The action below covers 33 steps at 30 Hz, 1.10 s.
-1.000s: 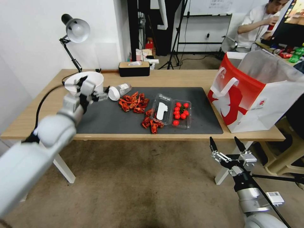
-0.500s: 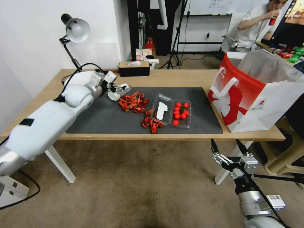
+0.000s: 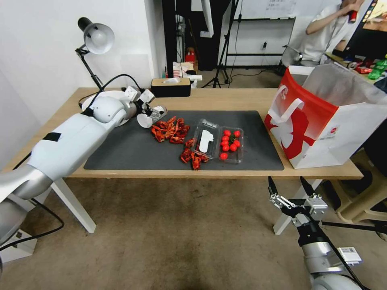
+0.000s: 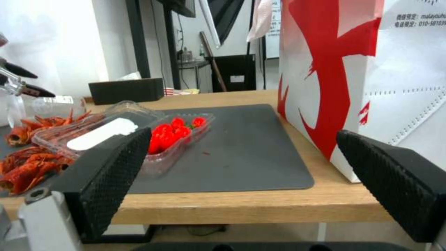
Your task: Pick up the trash from the table and place it into the takeout bag.
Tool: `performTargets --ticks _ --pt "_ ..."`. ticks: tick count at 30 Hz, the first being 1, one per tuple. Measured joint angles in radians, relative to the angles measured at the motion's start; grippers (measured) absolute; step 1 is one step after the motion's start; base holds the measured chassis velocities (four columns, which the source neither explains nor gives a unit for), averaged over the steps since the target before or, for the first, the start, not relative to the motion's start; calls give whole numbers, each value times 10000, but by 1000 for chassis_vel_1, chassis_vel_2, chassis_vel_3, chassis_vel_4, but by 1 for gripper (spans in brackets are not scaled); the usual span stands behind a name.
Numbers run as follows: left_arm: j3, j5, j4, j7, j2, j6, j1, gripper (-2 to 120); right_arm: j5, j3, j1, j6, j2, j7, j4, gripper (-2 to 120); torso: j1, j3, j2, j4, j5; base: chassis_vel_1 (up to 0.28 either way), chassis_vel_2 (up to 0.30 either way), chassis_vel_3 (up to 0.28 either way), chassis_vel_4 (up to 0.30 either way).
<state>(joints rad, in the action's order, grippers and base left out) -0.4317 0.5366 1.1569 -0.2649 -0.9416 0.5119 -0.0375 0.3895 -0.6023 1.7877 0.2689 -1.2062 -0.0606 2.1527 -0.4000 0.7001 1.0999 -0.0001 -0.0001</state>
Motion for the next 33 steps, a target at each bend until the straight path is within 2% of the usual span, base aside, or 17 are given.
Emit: performTargets --ticks 12,22,33 --pt "67 46 -311 167 -152 571 -50 100 41 -7 -48 0 44 -13 -110 100 -1 0 1 1 3 0 0 0 0" --pt "254 316 -286 426 -209 1534 -215 100 50 20 -84 0 67 -21 -140 100 0 -1 1 2 1 0 0 0 0" --pt "327 755 -560 649 -402 1738 -216 100 50 20 -22 0 48 -21 -110 100 0 -1 1 1 1 0 0 0 0"
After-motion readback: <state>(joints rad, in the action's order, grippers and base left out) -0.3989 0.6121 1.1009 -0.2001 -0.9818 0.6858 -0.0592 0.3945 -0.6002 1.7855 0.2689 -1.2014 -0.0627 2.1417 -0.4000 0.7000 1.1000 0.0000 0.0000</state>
